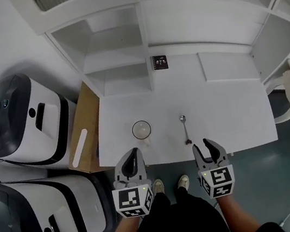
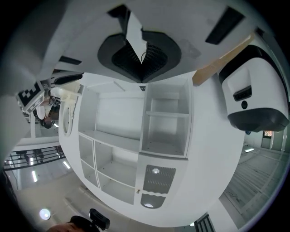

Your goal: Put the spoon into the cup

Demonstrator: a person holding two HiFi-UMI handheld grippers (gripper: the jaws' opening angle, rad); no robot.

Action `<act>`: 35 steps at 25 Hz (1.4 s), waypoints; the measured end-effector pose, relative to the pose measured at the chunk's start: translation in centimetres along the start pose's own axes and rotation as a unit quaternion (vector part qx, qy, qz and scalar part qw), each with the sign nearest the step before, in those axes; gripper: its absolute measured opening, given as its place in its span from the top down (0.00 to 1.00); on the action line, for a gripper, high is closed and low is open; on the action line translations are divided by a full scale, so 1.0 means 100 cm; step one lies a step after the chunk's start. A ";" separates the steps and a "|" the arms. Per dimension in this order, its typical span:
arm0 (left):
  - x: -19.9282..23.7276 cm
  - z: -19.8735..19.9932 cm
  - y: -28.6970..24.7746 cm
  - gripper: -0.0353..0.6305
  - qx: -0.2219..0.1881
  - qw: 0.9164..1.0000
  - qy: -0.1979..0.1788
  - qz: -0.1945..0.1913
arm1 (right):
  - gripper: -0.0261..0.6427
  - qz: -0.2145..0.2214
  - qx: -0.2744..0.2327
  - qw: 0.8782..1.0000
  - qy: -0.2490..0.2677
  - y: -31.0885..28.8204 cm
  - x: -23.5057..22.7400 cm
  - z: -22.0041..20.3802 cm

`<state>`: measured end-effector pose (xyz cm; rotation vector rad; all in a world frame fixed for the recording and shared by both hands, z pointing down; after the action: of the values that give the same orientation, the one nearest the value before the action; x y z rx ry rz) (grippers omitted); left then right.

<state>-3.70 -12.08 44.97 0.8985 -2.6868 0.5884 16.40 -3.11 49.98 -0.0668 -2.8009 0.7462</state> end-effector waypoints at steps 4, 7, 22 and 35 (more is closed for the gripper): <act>0.003 -0.014 -0.016 0.94 0.014 1.000 0.018 0.007 | 0.66 0.013 0.040 0.999 0.015 -0.028 0.003 -0.027; 0.004 -0.021 -0.021 0.94 0.024 0.999 0.021 0.010 | 0.65 0.016 0.074 0.997 0.022 -0.048 0.004 -0.048; 0.009 -0.048 -0.021 0.94 0.056 0.998 0.028 0.019 | 0.65 0.041 0.182 0.982 0.012 -0.112 0.021 -0.115; 0.001 -0.049 -0.026 0.94 0.062 0.998 0.019 0.012 | 0.70 0.033 0.192 0.981 -0.017 -0.117 0.025 -0.123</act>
<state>-1.67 -11.86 50.16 0.8782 -2.6555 0.7761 17.15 -6.99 66.69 -0.0800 -2.6412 1.2995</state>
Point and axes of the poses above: the fingertips, and each gripper's own axes: y backward along the fingers, x to its left, z out of its top, the point moved 2 cm from there along y, backward along the fingers, and after that the axes turned 15 degrees about y, right-handed, at the moved point
